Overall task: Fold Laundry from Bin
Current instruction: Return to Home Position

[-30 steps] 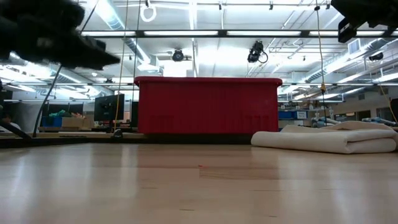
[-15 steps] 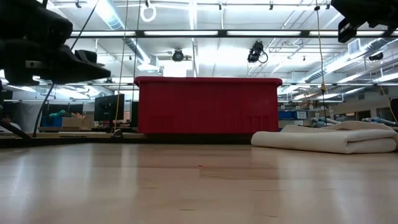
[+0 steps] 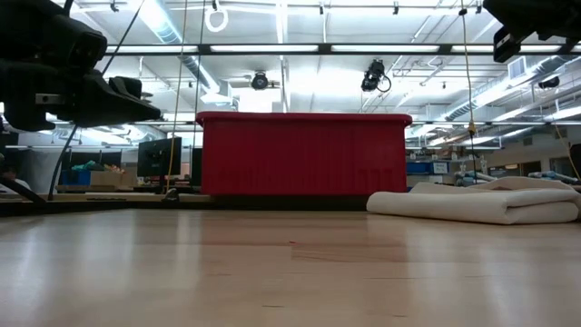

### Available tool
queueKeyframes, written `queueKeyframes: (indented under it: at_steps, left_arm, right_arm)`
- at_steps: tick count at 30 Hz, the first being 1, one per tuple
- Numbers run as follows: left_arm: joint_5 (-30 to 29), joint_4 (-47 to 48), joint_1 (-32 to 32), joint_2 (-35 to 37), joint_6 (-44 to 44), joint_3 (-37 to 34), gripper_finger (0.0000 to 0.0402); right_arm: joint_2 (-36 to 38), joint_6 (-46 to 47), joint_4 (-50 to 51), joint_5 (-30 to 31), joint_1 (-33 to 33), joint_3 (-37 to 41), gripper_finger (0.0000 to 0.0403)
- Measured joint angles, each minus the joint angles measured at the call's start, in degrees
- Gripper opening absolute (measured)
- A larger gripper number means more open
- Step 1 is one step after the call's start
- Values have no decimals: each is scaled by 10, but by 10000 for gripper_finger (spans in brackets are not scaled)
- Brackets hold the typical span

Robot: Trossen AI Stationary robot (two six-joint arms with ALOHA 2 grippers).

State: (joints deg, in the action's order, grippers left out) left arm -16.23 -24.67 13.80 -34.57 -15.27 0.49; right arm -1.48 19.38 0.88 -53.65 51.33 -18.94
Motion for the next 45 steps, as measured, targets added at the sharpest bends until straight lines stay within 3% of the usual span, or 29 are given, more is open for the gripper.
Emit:
queueKeyframes:
  at_steps: [5, 10, 19, 30, 39, 45]
  left_arm:
    - [0, 0, 0, 0, 0, 0, 15]
    - [0, 0, 0, 0, 0, 0, 15]
    - [0, 0, 0, 0, 0, 0, 15]
    - [0, 0, 0, 0, -1, 0, 15]
    - [0, 0, 0, 0, -1, -1, 15]
    - [0, 0, 0, 0, -1, -1, 16]
  right_arm:
    - [-2, 0, 30, 0, 0, 8, 51]
    - [-4, 0, 50, 0, 0, 81, 51]
    - [-4, -1, -65, 0, 0, 185, 51]
    - [-8, 0, -41, 0, -15, 185, 51]
    - [-129, 0, -41, -1, -134, 185, 51]
    - [-229, 0, -41, 1, -168, 185, 51]
